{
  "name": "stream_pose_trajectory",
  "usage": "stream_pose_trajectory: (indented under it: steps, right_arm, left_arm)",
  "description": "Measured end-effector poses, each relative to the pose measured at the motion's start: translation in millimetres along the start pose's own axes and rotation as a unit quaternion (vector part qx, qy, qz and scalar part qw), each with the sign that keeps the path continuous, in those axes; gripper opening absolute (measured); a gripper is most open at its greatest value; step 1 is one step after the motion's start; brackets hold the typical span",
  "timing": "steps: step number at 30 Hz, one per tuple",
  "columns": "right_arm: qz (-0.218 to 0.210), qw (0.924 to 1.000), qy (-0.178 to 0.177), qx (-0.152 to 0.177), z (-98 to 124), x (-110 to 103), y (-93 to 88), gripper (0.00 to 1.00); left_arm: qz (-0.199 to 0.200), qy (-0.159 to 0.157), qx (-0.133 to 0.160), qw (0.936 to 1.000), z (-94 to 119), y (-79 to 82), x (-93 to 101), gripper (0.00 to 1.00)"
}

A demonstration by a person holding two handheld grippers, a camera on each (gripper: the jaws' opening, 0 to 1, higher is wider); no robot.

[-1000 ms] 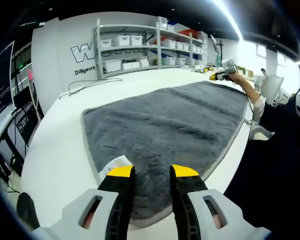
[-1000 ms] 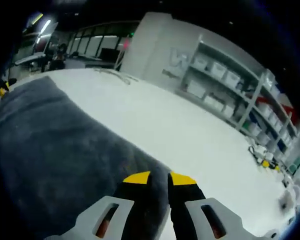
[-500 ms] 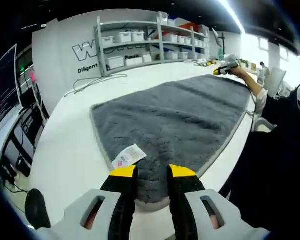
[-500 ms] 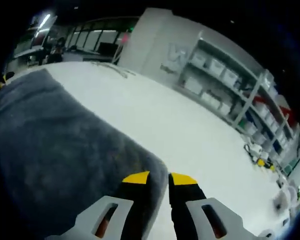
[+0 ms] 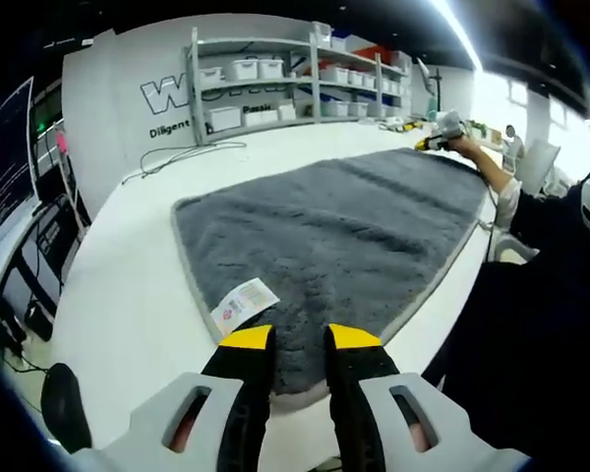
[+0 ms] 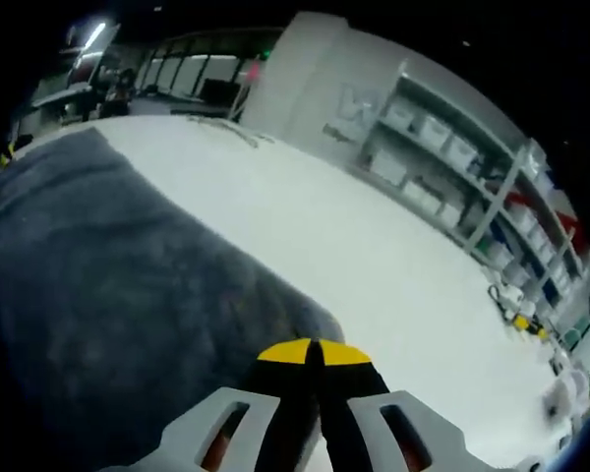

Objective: Open the folded towel by lifting each exposed corner and separating the folded layers until the towel lies flat within the target outline without major curled edges

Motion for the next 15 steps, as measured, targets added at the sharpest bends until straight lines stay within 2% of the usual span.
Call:
stream_pose_trajectory:
  steps: [3, 6, 9, 15]
  right_arm:
    - [0.002, 0.9999, 0.01, -0.009, -3, -6, -2.6, 0.0]
    - [0.008, 0.9993, 0.013, -0.033, -9, -10, -8.4, 0.0]
    - [0.004, 0.9995, 0.014, -0.027, -10, -6, -6.5, 0.0]
    - [0.019, 0.9995, 0.008, -0.023, -13, -6, -6.6, 0.0]
  left_arm:
    - [0.006, -0.001, -0.007, 1.0, -4, -2.3, -0.8, 0.19]
    - [0.011, 0.0, -0.02, 0.9997, -7, -5.9, -1.0, 0.19]
    - [0.029, -0.012, -0.02, 0.9993, -8, -6.6, 0.7, 0.16]
    - [0.048, -0.008, -0.022, 0.9986, -8, -7.7, -1.3, 0.14]
Point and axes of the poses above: the point that each gripper's makers call its tool centre point, and the gripper's own axes: z roughly backward along the fingers, x roughly to its right, y roughly out of its top, the point moved 6 cm from there along z, roughly backward along the fingers, and after that the axes turned 15 degrees about -x, right-handed, at the moved point
